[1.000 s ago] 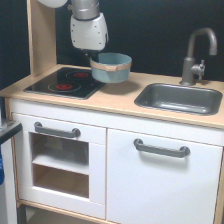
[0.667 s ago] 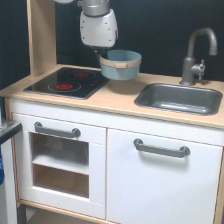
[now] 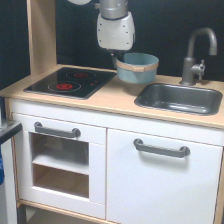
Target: Place the pot in the sink
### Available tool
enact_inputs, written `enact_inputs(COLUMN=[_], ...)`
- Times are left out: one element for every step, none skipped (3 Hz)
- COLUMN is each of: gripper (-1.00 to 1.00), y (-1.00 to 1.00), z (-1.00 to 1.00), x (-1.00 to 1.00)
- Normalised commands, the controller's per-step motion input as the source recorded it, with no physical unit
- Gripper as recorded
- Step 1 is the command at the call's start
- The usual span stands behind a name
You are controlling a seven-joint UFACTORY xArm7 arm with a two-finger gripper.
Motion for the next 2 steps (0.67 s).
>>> enact_inputs(gripper=[-1.00,-1.00], y=[0.32,0.38], z=[-0.75,-0.92], x=[1.00,0.99])
